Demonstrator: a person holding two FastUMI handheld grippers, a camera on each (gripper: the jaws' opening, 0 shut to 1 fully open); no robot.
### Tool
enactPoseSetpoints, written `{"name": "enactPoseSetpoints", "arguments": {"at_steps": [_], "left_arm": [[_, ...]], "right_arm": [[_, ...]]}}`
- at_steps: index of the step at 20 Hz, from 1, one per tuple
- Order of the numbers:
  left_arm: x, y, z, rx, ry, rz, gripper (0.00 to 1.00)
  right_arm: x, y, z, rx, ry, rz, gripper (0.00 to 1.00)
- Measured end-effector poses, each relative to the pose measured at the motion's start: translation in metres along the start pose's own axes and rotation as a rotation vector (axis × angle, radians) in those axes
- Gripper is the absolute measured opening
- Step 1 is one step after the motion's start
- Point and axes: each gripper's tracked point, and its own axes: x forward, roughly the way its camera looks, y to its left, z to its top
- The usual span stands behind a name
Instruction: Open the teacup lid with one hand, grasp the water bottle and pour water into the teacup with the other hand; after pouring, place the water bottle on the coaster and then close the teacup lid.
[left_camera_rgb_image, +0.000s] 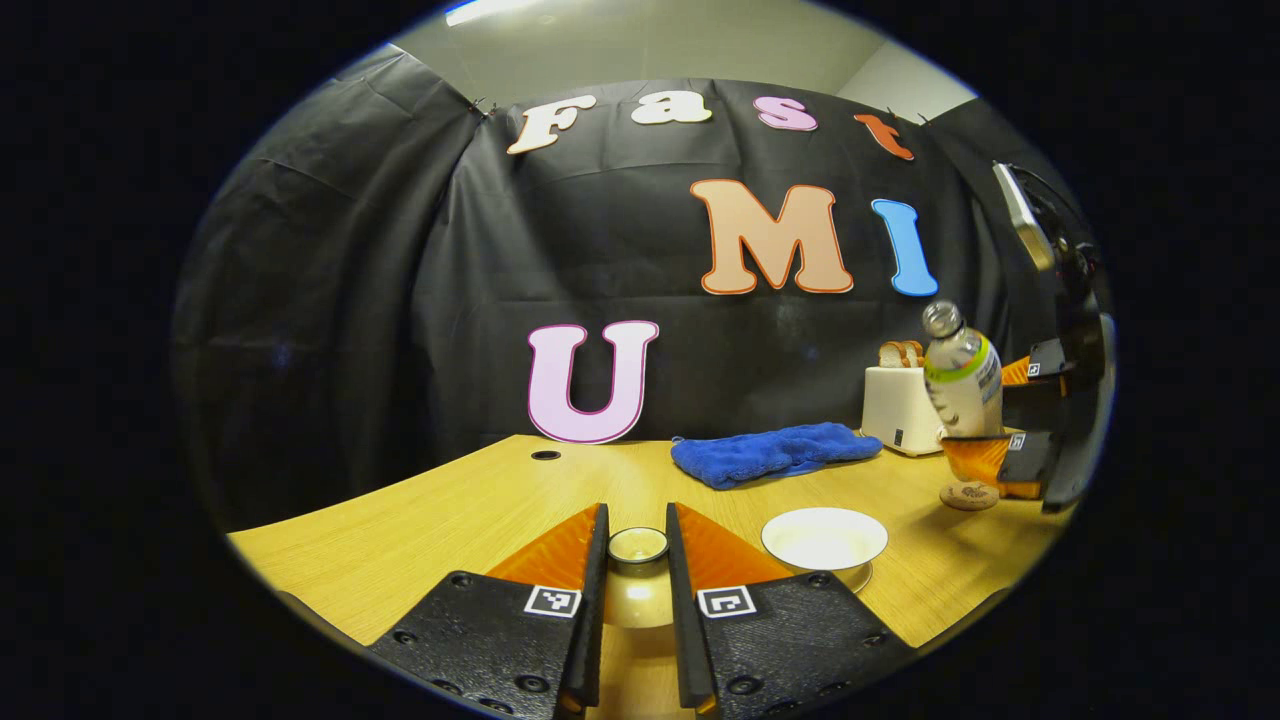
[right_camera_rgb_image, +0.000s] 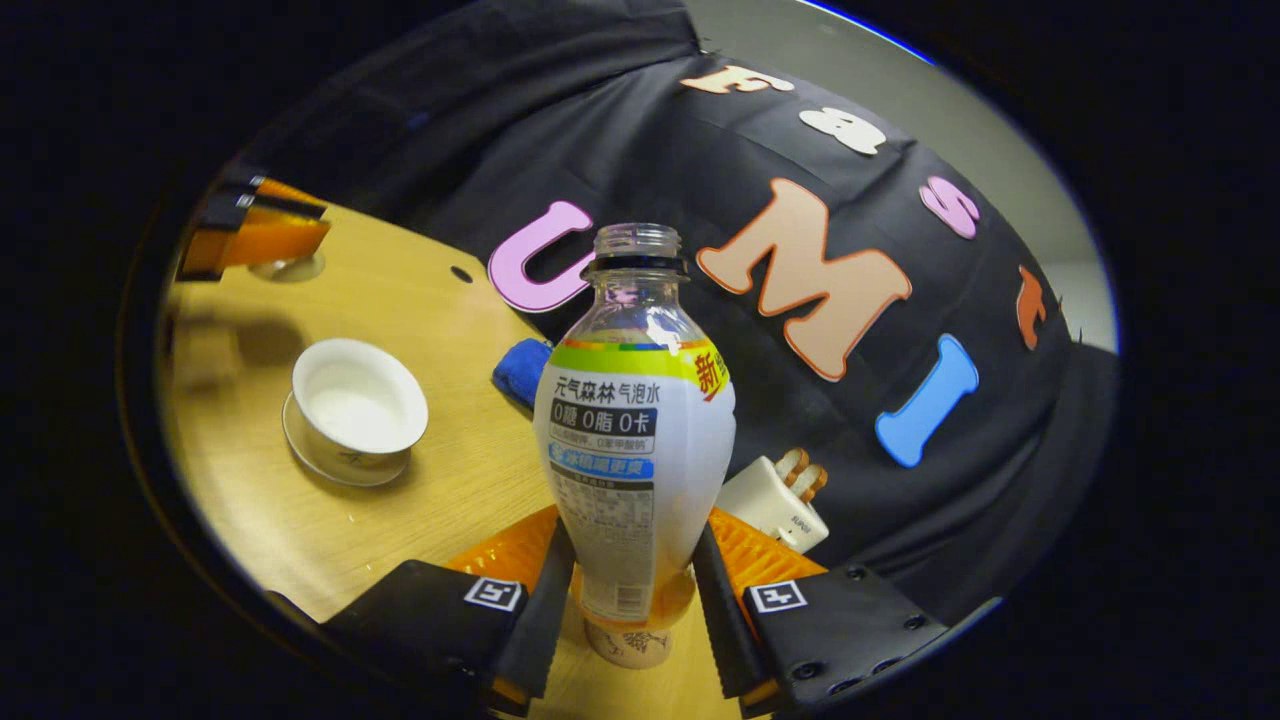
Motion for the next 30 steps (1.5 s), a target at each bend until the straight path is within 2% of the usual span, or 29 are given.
{"name": "enactPoseSetpoints", "arguments": {"at_steps": [2, 4, 9, 11, 14, 24, 30], "left_arm": [[0.001, 0.000, -0.001, 0.000, 0.000, 0.000, 0.28], [0.000, 0.000, -0.001, 0.000, 0.000, 0.000, 0.28], [0.000, 0.000, -0.001, 0.000, 0.000, 0.000, 0.28], [0.000, 0.000, -0.001, 0.000, 0.000, 0.000, 0.28], [0.001, 0.000, -0.001, 0.001, -0.001, 0.000, 0.28], [0.001, 0.001, -0.001, 0.001, -0.001, 0.000, 0.28], [0.001, 0.001, -0.001, 0.001, -0.001, 0.000, 0.28]], "right_arm": [[0.004, -0.015, -0.005, 0.178, 0.021, 0.003, 0.70], [0.011, -0.028, -0.016, 0.321, 0.045, 0.006, 0.65], [0.027, -0.052, -0.056, 0.530, 0.102, 0.007, 0.67], [0.032, -0.063, -0.074, 0.589, 0.129, -0.017, 0.67], [0.036, -0.067, -0.096, 0.632, 0.164, -0.029, 0.67], [0.038, -0.064, -0.105, 0.656, 0.158, -0.002, 0.67], [0.038, -0.064, -0.103, 0.666, 0.140, -0.002, 0.75]]}}
